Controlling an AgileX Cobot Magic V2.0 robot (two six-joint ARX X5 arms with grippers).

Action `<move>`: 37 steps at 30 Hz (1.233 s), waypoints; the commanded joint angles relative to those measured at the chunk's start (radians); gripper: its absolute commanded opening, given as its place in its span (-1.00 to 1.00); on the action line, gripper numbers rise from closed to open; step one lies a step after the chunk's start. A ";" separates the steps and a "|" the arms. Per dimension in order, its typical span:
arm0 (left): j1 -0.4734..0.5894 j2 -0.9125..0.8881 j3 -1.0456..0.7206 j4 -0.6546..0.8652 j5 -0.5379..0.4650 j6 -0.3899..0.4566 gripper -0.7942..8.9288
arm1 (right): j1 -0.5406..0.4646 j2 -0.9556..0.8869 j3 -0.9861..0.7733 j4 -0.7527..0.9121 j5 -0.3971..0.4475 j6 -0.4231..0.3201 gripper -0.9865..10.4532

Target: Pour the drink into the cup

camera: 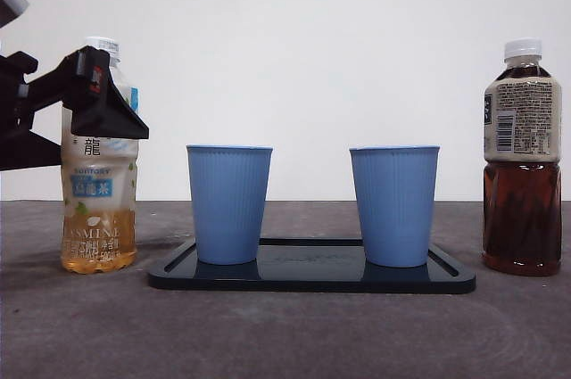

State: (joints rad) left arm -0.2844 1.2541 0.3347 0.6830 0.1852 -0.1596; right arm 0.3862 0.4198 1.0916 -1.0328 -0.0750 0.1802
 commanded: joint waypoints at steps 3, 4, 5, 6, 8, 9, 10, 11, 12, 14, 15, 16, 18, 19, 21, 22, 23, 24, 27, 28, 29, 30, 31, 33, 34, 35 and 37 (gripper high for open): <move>-0.004 0.067 0.003 0.047 -0.002 0.022 0.41 | 0.005 0.003 0.020 0.006 0.004 0.011 -0.05; -0.004 0.077 0.003 0.061 -0.006 0.029 0.37 | 0.005 0.003 0.020 0.006 0.004 0.015 -0.05; -0.004 0.087 0.003 0.076 -0.011 0.038 0.35 | 0.005 0.003 0.020 0.006 0.004 0.016 -0.05; -0.004 0.095 0.003 0.089 -0.014 0.042 0.35 | 0.005 0.003 0.020 0.006 0.005 0.016 -0.05; -0.004 0.114 0.003 0.112 -0.016 0.044 0.35 | 0.005 0.003 0.020 0.006 0.005 0.019 -0.05; -0.004 0.126 0.003 0.124 -0.021 0.047 0.35 | 0.005 0.003 0.020 0.006 0.005 0.020 -0.05; -0.004 0.136 0.003 0.130 -0.021 0.048 0.33 | 0.005 0.003 0.020 0.007 0.006 0.022 -0.05; -0.004 0.146 0.003 0.136 -0.023 0.051 0.31 | 0.005 0.003 0.020 0.007 0.006 0.022 -0.05; -0.004 0.158 0.003 0.148 -0.024 0.054 0.31 | 0.005 0.003 0.020 0.007 0.005 0.023 -0.05; -0.004 0.176 0.003 0.172 -0.025 0.055 0.31 | 0.005 0.003 0.020 0.006 0.006 0.024 -0.05; -0.004 0.181 0.003 0.182 -0.026 0.055 0.29 | 0.005 0.003 0.020 0.006 0.006 0.026 -0.05; -0.004 0.184 0.003 0.191 -0.028 0.054 0.22 | 0.005 0.003 0.020 0.006 0.005 0.027 -0.05; -0.004 0.185 0.003 0.203 -0.041 0.055 0.06 | 0.005 0.003 0.020 0.006 0.006 0.030 -0.05; -0.004 0.185 0.003 0.206 -0.057 0.055 0.00 | 0.005 0.003 0.020 0.006 0.009 0.031 -0.05; -0.004 0.185 0.003 0.207 -0.088 0.055 -0.09 | 0.005 0.003 0.020 0.006 0.016 0.038 -0.05; -0.004 0.186 0.003 0.207 -0.095 0.061 -0.10 | 0.005 0.003 0.020 0.006 0.016 0.042 -0.05; -0.004 0.187 0.003 0.208 -0.096 0.068 -0.14 | 0.005 0.003 0.020 0.006 0.016 0.045 -0.05; -0.004 0.187 0.003 0.207 -0.096 0.072 -0.19 | 0.005 0.003 0.020 0.006 0.016 0.047 -0.05; -0.004 0.188 0.003 0.212 -0.096 0.073 -0.35 | 0.005 0.003 0.020 0.006 0.016 0.049 -0.05; -0.004 0.188 0.003 0.214 -0.096 0.073 -0.39 | 0.005 0.003 0.020 0.006 0.016 0.052 -0.05; -0.004 0.188 0.003 0.216 -0.096 0.073 -0.42 | 0.005 0.003 0.020 0.006 0.016 0.054 -0.05; -0.004 0.188 0.003 0.219 -0.096 0.073 -0.46 | 0.005 0.003 0.020 0.006 0.016 0.056 -0.05; -0.004 0.188 0.003 0.224 -0.096 0.072 -0.46 | 0.005 0.003 0.020 0.006 0.016 0.057 -0.05; -0.004 0.188 0.003 0.231 -0.096 0.072 -0.46 | 0.005 0.003 0.020 0.006 0.016 0.058 -0.05; -0.004 0.188 0.003 0.234 -0.096 0.068 -0.46 | 0.005 0.003 0.020 0.006 0.016 0.057 -0.05; -0.004 0.188 0.004 0.237 -0.096 0.065 -0.46 | 0.005 0.003 0.020 0.006 0.016 0.057 -0.05; -0.004 0.183 0.004 0.237 -0.096 0.062 -0.46 | 0.005 0.003 0.020 0.006 0.019 0.056 -0.05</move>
State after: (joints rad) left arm -0.2859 1.4284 0.3347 0.8871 0.0952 -0.1024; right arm 0.3862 0.4198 1.0916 -1.0328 -0.0593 0.2256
